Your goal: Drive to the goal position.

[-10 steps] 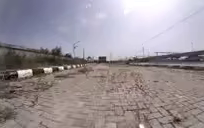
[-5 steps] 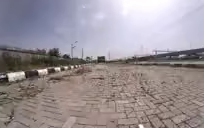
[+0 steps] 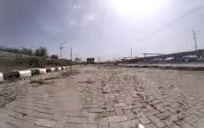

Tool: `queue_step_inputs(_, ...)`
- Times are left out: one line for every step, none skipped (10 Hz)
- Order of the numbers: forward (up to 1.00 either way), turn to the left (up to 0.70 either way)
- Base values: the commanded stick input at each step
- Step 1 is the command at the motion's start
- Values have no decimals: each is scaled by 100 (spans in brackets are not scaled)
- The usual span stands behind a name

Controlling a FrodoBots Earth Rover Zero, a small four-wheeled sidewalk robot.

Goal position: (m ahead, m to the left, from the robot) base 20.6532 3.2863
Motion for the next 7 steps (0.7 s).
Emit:
queue_step_inputs(100,0)
queue_step_inputs(100,0)
queue_step_inputs(100,0)
queue_step_inputs(100,0)
queue_step_inputs(100,0)
queue_step_inputs(100,0)
queue_step_inputs(100,0)
